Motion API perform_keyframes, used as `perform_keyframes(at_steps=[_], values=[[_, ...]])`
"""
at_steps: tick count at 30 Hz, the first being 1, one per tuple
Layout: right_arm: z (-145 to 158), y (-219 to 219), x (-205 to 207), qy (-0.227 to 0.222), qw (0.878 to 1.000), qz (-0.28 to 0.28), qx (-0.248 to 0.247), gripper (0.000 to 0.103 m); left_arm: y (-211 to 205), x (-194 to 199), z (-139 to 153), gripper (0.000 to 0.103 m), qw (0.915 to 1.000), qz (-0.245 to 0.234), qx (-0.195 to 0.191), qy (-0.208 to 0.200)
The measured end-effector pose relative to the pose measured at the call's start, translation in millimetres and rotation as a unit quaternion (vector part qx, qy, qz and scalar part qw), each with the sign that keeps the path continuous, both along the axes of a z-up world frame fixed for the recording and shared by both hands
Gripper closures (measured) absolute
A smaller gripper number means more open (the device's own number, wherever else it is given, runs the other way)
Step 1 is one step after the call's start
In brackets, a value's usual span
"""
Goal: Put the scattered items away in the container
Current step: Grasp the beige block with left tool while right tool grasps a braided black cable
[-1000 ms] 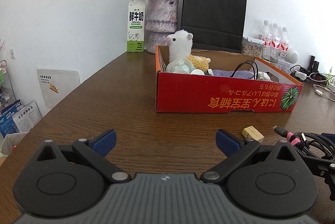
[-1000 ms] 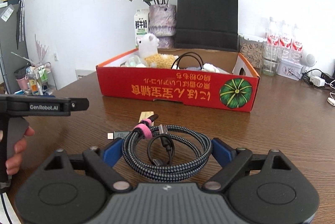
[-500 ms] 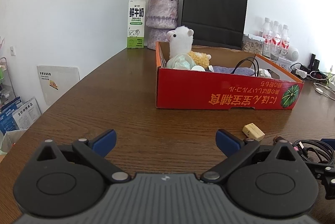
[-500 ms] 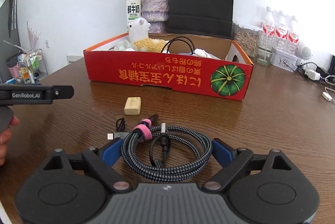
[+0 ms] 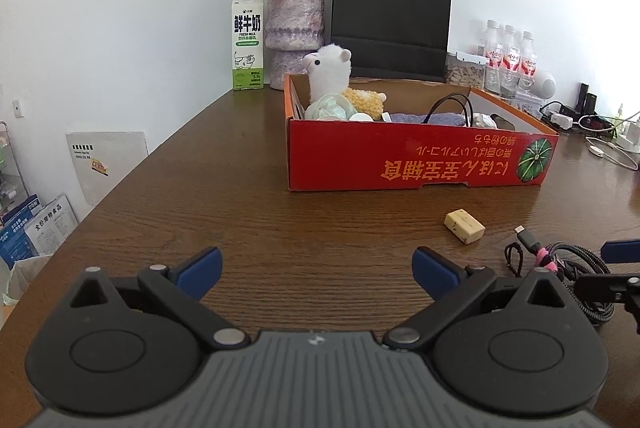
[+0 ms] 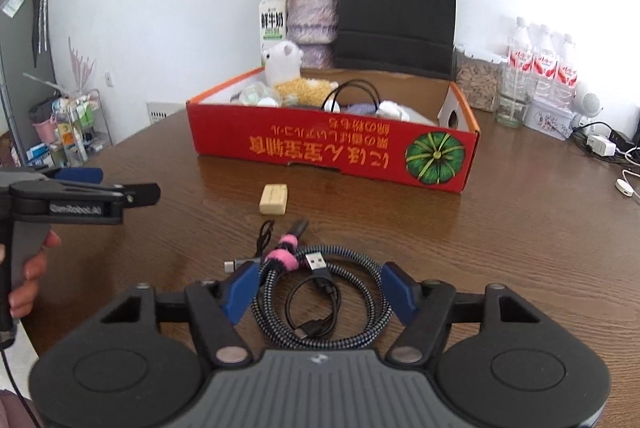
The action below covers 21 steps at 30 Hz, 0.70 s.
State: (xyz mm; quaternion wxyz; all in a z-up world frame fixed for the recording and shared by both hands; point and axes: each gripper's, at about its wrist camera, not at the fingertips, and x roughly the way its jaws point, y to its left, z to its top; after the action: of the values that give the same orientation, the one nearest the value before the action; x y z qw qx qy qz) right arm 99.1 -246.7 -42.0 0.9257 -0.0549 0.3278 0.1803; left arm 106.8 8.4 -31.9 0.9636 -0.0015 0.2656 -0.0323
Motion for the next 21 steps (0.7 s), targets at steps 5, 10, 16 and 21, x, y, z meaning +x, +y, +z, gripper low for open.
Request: perform_keyframes(at_steps=[5, 10, 16, 21], values=[[-1.4, 2.8, 11.9, 0.023, 1.000, 0.001, 0.007, 0.057, 0.0, -2.1, 2.4, 0.000, 1.0000, -0.003, 0.001, 0.008], [2.1, -5.5, 21.8, 0.048, 0.998, -0.018, 0.039, 0.061, 0.0, -5.0, 4.6, 0.000, 0.9999, -0.010, -0.003, 0.011], [-9.8, 4.4, 28.3, 0.068, 0.998, -0.003, -0.004, 0.071, -4.8, -4.6, 6.9, 0.000, 0.9997, -0.020, -0.002, 0.016], [-7.6, 8.1, 29.8, 0.062, 0.998, 0.013, -0.012, 0.081, -11.1, -5.0, 10.4, 0.000, 0.9995, -0.030, 0.001, 0.013]])
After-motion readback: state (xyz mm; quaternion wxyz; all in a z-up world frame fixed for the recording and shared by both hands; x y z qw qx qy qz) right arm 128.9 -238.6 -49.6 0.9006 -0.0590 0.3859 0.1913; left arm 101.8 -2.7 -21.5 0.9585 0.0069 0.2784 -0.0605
